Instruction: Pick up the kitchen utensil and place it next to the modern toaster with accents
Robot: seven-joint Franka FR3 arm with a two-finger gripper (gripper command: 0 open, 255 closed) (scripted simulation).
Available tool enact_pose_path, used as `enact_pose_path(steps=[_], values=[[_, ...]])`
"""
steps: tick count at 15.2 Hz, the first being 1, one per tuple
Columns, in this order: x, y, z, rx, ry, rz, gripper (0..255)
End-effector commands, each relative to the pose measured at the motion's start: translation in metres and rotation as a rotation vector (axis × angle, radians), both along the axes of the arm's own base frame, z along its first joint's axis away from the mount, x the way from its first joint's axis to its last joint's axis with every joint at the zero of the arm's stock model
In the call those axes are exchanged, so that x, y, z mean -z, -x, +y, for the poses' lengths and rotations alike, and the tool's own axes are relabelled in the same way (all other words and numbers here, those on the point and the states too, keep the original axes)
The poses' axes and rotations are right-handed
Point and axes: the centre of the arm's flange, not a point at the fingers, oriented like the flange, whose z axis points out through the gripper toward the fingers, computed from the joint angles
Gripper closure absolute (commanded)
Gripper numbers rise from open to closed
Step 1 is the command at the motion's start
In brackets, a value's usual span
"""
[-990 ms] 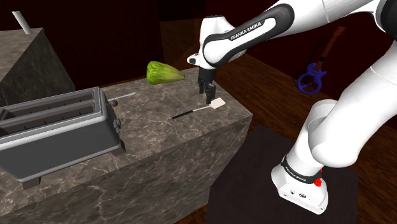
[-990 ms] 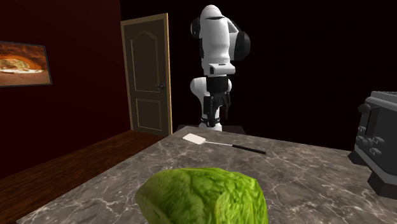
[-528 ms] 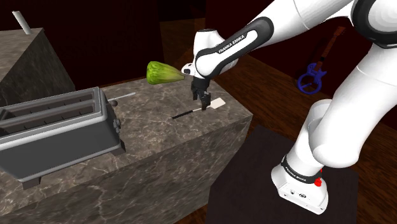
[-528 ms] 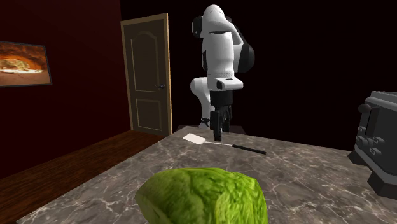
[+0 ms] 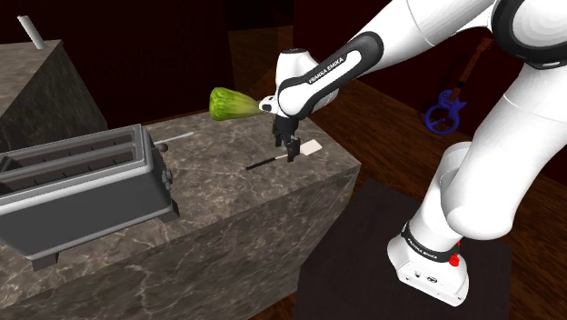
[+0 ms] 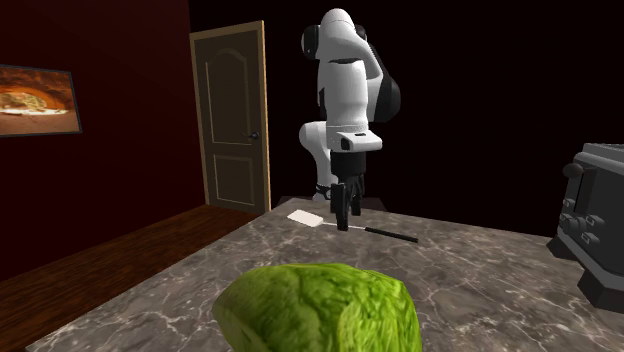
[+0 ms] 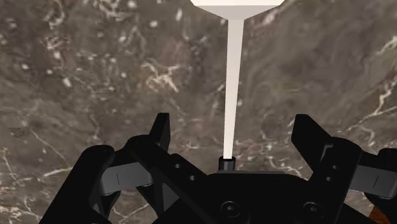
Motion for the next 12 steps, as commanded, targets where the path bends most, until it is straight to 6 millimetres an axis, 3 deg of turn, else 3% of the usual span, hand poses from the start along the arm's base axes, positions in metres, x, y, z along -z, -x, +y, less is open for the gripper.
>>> enact_pose_path(steps=[1, 2, 3, 12], values=[[0.0001, 0.0, 0.0, 0.0, 0.0, 0.0, 0], [0.0001, 0.0, 0.0, 0.0, 0.0, 0.0, 0], [0.0001, 0.0, 0.0, 0.0, 0.0, 0.0, 255], [0.0001, 0.0, 0.0, 0.0, 0.0, 0.0, 255]])
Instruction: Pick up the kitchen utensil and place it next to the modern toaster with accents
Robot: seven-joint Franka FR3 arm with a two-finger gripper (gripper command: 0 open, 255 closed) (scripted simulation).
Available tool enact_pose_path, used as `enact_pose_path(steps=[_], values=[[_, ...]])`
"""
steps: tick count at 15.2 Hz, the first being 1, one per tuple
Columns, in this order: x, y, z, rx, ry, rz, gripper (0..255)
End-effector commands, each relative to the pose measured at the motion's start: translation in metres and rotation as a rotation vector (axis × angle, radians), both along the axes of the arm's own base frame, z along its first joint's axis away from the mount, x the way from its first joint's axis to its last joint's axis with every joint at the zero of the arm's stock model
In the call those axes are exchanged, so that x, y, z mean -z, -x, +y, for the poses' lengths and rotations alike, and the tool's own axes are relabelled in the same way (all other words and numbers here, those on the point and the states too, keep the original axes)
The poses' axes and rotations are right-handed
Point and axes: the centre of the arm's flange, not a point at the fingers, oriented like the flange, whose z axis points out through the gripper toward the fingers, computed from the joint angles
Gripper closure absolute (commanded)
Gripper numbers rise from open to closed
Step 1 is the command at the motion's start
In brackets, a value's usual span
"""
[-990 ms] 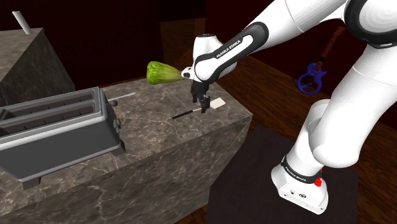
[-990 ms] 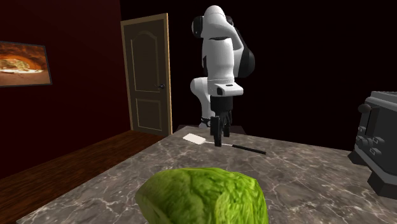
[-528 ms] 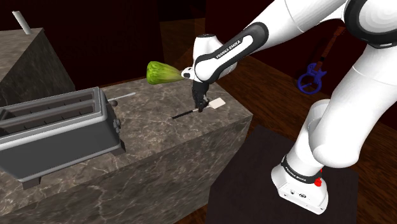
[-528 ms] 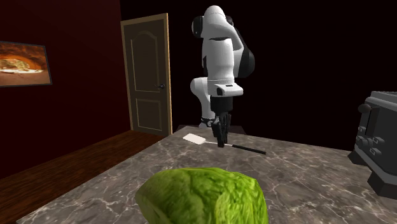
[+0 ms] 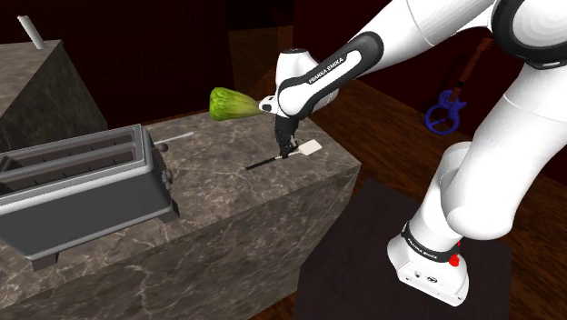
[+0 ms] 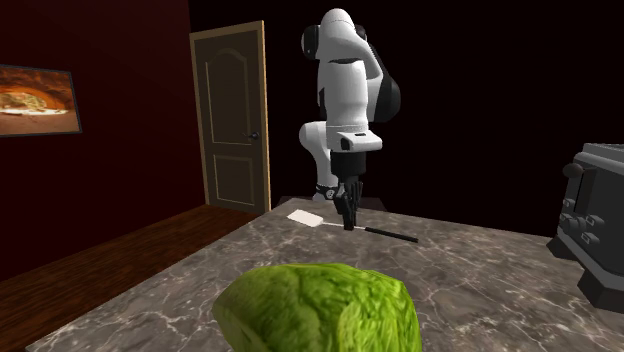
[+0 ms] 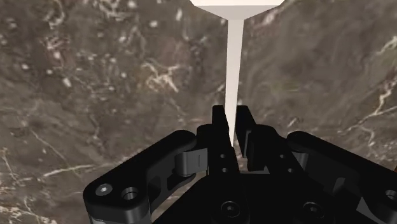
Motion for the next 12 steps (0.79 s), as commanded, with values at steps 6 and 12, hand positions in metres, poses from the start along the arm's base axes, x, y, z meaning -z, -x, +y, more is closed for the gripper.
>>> enact_pose_path(steps=[6, 12], values=[[-0.032, 0.0, 0.0, 0.0, 0.0, 0.0, 255], [-0.063, 0.0, 0.0, 0.0, 0.0, 0.0, 255]])
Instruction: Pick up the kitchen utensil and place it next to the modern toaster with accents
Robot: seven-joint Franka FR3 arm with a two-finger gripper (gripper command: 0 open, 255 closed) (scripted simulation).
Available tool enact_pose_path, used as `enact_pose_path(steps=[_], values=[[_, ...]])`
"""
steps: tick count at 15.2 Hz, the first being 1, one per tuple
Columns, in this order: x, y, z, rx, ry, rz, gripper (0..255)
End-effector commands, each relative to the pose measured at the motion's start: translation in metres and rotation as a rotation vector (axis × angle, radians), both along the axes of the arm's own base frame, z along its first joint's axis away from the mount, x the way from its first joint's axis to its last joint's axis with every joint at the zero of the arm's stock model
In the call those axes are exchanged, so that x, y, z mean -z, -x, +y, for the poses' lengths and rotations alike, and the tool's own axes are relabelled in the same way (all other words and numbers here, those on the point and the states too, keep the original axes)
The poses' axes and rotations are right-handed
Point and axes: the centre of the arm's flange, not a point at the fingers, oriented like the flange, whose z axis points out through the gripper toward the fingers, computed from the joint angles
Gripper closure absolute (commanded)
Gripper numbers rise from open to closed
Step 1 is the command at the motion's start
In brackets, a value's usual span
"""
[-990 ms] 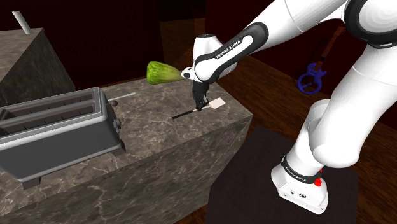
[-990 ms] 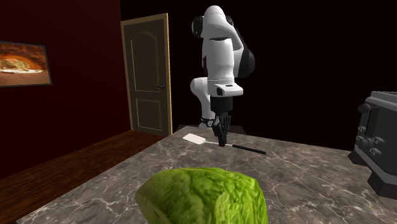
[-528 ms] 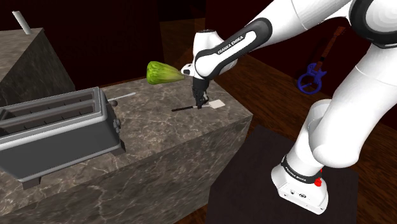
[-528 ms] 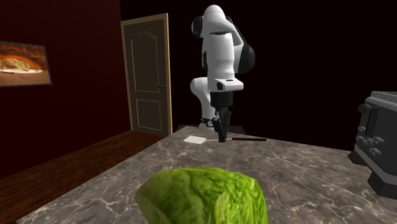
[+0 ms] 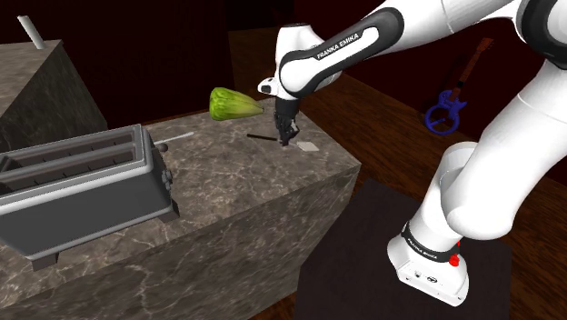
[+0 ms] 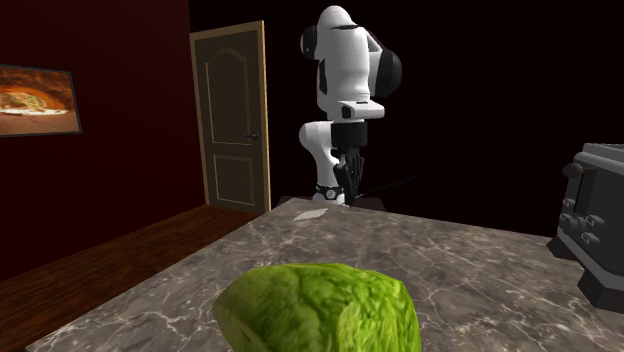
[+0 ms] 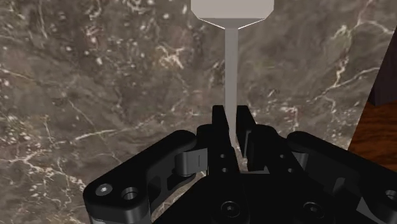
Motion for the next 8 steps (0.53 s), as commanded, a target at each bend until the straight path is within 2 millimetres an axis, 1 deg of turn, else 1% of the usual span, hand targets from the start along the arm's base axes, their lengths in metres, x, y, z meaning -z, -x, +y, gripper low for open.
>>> enact_pose_path(steps=[1, 8], values=[[-0.01, 0.0, 0.0, 0.0, 0.0, 0.0, 255], [-0.047, 0.0, 0.0, 0.0, 0.0, 0.0, 255]])
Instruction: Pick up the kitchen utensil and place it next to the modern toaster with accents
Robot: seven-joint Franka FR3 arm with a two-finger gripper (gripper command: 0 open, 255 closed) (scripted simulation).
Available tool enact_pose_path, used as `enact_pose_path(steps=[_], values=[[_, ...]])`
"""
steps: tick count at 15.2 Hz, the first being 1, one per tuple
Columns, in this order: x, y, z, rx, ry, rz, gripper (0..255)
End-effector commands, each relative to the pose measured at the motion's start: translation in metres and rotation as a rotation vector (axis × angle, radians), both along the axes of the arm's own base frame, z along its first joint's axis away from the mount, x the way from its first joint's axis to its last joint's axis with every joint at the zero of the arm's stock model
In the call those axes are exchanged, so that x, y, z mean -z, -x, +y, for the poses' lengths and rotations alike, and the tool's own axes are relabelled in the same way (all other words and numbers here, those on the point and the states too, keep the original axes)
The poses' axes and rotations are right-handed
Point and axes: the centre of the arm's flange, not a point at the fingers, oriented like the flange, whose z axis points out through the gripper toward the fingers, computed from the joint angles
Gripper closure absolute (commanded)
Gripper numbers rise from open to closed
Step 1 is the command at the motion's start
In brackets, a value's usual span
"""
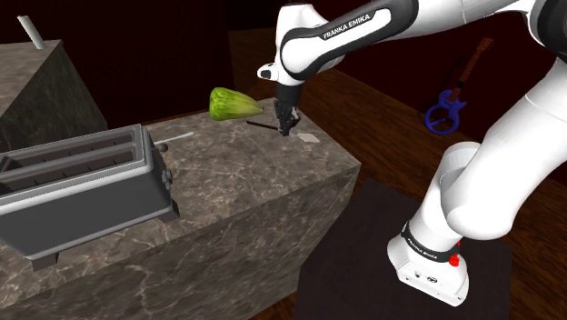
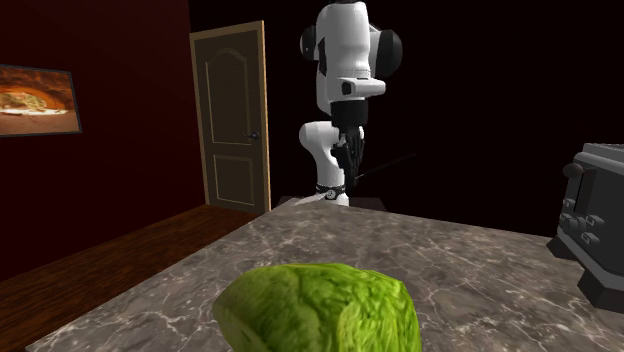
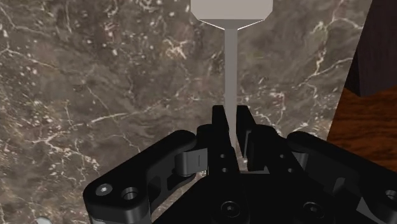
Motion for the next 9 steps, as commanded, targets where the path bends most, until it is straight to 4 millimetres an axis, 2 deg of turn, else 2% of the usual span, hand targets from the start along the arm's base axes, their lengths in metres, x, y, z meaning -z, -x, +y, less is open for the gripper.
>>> enact_pose_path(steps=[1, 9], values=[[-0.011, 0.0, 0.0, 0.0, 0.0, 0.0, 255], [-0.053, 0.0, 0.0, 0.0, 0.0, 0.0, 255]])
